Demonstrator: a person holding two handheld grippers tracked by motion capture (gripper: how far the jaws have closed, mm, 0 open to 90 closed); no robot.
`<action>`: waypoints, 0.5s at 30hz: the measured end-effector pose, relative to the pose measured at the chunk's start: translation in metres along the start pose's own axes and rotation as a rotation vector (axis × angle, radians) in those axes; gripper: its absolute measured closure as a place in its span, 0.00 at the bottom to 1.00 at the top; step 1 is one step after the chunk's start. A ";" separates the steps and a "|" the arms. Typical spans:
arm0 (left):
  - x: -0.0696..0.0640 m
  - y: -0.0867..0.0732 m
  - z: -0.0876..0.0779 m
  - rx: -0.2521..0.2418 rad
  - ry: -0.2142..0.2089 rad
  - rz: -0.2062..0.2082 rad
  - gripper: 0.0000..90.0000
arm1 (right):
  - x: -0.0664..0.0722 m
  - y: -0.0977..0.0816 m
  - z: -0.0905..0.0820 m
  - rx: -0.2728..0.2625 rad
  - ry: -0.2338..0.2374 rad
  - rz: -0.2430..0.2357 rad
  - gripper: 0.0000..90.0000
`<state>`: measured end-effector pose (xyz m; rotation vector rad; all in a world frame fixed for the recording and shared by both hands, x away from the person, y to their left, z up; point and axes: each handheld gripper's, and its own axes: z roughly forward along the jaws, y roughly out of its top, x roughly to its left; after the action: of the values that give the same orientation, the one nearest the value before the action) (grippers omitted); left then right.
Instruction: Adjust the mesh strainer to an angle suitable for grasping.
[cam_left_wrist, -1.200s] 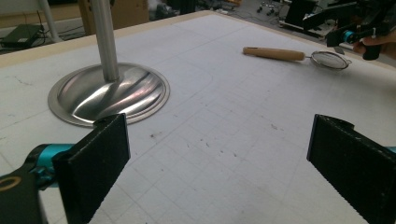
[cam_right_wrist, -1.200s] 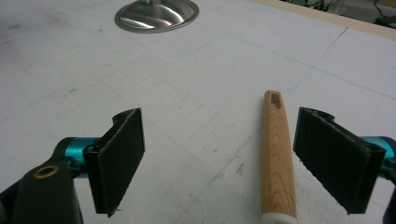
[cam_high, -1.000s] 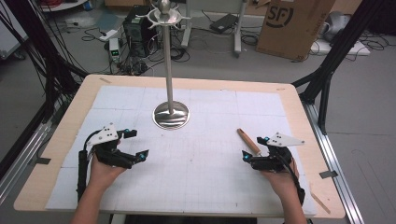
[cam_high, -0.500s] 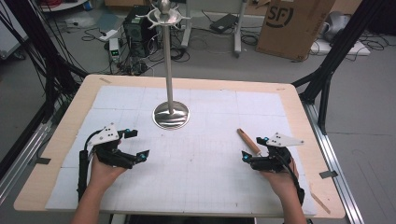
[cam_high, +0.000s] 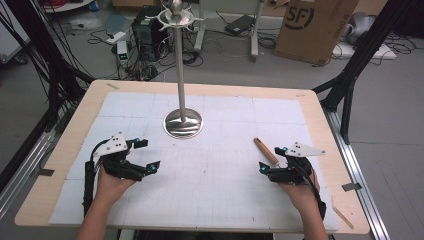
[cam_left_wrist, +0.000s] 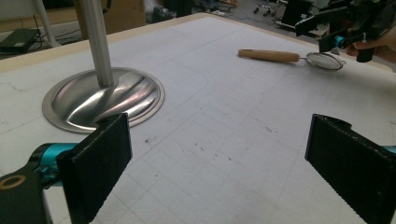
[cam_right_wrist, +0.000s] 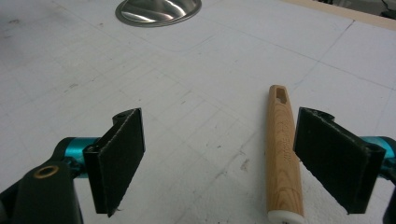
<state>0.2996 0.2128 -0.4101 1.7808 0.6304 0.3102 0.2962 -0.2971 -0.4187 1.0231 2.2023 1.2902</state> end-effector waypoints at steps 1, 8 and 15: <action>0.000 0.000 0.000 0.001 -0.001 -0.001 0.09 | 0.000 0.000 0.000 0.002 -0.003 0.002 0.18; 0.002 -0.001 0.001 0.015 0.007 0.003 0.09 | -0.001 0.001 0.002 0.019 -0.021 0.005 0.18; 0.002 0.000 0.000 0.006 0.003 -0.002 0.09 | -0.007 0.008 0.006 0.062 -0.065 0.007 0.18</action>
<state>0.3007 0.2141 -0.4102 1.7861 0.6358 0.3103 0.3076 -0.2963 -0.4147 1.0813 2.2043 1.1807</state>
